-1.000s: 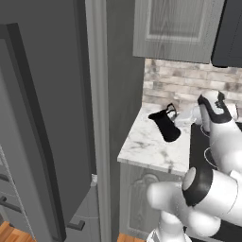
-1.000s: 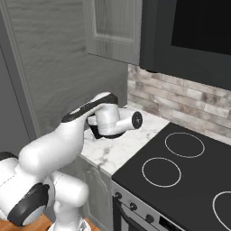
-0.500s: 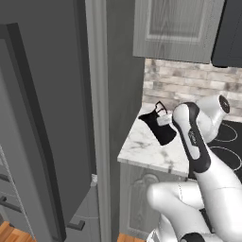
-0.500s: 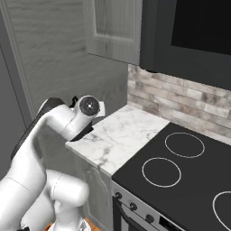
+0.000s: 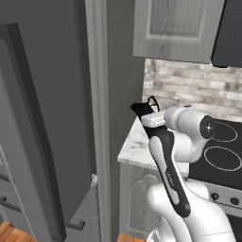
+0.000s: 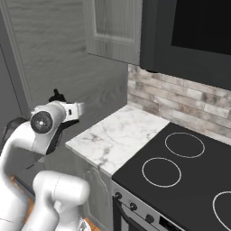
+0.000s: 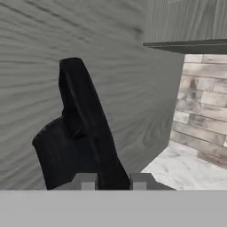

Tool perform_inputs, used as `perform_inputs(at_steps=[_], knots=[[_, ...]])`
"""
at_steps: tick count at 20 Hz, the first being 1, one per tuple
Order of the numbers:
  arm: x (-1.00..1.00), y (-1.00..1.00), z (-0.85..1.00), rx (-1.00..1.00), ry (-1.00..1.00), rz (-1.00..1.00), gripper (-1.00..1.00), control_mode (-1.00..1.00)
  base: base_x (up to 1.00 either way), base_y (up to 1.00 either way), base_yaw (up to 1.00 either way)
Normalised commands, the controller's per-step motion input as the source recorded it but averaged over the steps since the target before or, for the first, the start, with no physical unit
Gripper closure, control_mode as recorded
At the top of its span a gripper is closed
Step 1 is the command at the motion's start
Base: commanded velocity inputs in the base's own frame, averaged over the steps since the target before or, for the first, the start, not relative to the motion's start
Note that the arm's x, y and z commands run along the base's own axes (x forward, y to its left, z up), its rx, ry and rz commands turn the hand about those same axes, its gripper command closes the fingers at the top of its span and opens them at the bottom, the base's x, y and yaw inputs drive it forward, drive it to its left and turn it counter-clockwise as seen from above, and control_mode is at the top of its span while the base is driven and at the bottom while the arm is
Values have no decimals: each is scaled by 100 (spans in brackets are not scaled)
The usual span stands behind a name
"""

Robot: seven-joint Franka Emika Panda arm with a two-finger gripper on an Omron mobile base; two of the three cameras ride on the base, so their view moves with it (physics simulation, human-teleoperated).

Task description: Move the onion and potato from the top shelf to the second highest shelf to make space. Then, place the pitcher from the counter on the cleared top shelf.

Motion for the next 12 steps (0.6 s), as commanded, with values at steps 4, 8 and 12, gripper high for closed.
perform_inputs(at_steps=[4, 8, 12], knots=[[-47, 28, 38, 1, -53, -17, 100, -100, 0, 0, 0], [-64, 20, 45, 4, -45, -15, 100, -100, 0, 0, 0], [-74, 18, 51, 8, -36, -12, 100, -100, 0, 0, 0]])
